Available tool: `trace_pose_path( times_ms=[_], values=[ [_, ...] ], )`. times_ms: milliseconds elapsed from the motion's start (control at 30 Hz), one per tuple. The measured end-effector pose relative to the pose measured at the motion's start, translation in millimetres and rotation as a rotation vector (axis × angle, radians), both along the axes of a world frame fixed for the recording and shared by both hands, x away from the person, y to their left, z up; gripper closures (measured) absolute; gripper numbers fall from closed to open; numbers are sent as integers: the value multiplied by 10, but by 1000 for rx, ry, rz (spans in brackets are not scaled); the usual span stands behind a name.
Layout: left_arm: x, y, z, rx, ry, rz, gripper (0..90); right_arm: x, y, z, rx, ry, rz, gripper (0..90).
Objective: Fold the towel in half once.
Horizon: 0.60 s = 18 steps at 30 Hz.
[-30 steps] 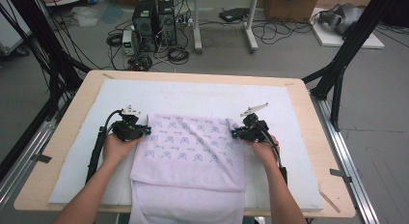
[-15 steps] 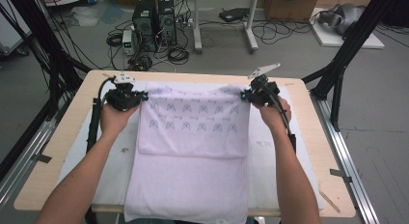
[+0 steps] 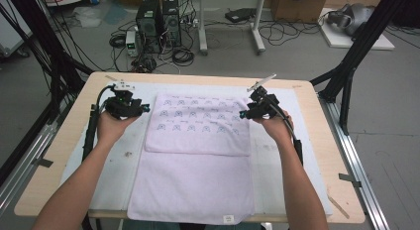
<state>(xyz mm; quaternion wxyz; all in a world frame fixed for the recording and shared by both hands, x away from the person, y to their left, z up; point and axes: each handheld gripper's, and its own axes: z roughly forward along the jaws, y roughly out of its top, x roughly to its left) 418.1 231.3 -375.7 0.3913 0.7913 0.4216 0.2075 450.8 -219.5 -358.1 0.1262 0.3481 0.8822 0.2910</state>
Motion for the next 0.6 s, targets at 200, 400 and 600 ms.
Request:
trace_pose_path(
  times_ms=[200,400,600],
  values=[
    [-322,11,-173,-28,9,-79,551,-352,11,-154,72,-32,39,513],
    [-572,13,-326,-42,9,-147,568,-634,-31,-380,121,-28,62,538],
    [-682,-73,-496,-24,28,-216,610,-775,-61,-587,172,-1,70,539]
  ],
)
